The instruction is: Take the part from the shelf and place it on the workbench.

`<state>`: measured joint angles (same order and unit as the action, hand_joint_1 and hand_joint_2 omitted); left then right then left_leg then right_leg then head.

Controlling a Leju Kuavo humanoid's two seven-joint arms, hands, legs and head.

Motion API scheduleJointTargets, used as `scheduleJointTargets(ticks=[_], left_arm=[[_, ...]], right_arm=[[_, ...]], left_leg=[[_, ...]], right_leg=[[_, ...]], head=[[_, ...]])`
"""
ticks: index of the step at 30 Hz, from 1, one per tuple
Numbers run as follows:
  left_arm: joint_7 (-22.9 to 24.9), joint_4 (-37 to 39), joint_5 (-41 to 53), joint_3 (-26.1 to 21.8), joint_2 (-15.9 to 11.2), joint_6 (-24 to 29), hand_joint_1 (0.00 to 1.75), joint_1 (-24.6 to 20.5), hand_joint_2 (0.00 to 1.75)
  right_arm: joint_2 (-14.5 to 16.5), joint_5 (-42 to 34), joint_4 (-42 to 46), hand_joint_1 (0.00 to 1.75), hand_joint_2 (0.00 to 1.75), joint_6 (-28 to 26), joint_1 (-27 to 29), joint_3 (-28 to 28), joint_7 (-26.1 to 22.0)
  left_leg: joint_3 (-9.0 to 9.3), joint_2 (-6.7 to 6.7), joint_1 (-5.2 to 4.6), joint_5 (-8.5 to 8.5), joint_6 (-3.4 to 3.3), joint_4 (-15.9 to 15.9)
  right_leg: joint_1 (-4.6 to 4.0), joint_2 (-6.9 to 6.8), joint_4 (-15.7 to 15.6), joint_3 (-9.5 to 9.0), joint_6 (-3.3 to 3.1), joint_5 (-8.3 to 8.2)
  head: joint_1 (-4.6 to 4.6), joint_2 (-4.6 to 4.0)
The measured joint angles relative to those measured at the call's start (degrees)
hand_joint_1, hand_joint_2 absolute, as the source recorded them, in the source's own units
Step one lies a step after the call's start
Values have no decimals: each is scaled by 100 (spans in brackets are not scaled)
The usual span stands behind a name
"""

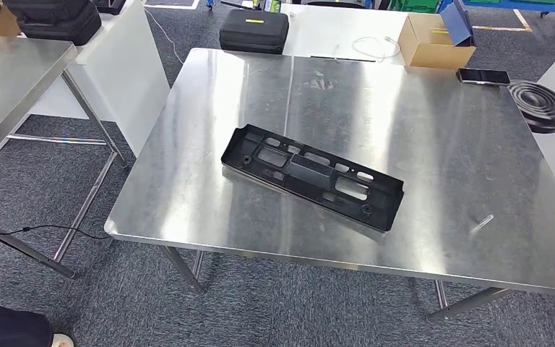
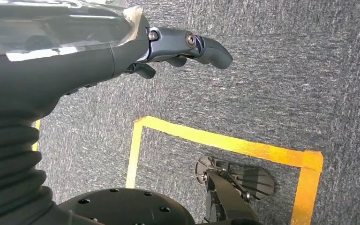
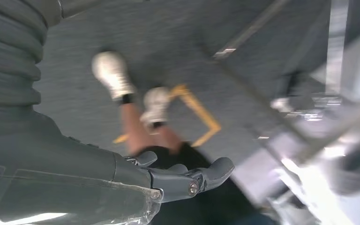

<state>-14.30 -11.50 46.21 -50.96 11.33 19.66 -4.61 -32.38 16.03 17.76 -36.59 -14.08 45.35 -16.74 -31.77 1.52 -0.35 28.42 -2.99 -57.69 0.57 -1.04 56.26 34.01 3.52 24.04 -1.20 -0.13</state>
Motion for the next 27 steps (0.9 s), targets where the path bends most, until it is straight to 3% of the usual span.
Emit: scheduleJointTargets(ticks=[4,11,16,19,20,23,24,27], left_arm=[[3,0,-17,-61,10,58,0,1,175],[60,1,51,-128,46,78,0,1,175],[81,2,68,-130,47,80,0,1,175],[84,1,103,-130,45,78,0,1,175],[86,1,118,-130,45,78,0,1,175],[121,2,191,-128,47,99,0,0,44],[140,2,214,-128,48,115,0,-1,0],[183,2,228,-128,49,129,0,-1,0]], right_arm=[[617,232,-113,0,175,-160,485,286,412],[2040,695,-363,0,175,-227,817,387,1335],[2468,816,-437,0,175,-201,874,386,1489],[2666,1067,-452,0,44,-16,901,355,1777],[2754,1199,-459,0,44,66,911,321,1873],[3077,1608,-495,0,175,348,929,137,2115],[3178,1705,-510,0,175,439,930,69,2173],[3381,1917,-540,0,175,644,937,-109,2282]], left_leg=[[11,-15,5,6,4,2],[24,-37,21,4,8,5],[36,-37,19,4,10,4],[41,-38,16,4,10,4],[41,-38,15,5,11,4],[44,-42,16,9,16,4],[45,-43,16,9,16,5],[47,-44,16,9,16,5]], right_leg=[[-4,14,0,-4,0,6],[-18,28,2,-9,-4,8],[-17,34,3,-15,-5,9],[-12,35,3,-20,-5,9],[-11,35,3,-20,-5,9],[-10,43,3,-19,-5,9],[-11,46,3,-19,-6,10],[-11,47,3,-19,-7,10]], head=[[1,0],[-1,0],[3,0],[3,0],[4,0],[2,0],[-1,0],[0,0]])
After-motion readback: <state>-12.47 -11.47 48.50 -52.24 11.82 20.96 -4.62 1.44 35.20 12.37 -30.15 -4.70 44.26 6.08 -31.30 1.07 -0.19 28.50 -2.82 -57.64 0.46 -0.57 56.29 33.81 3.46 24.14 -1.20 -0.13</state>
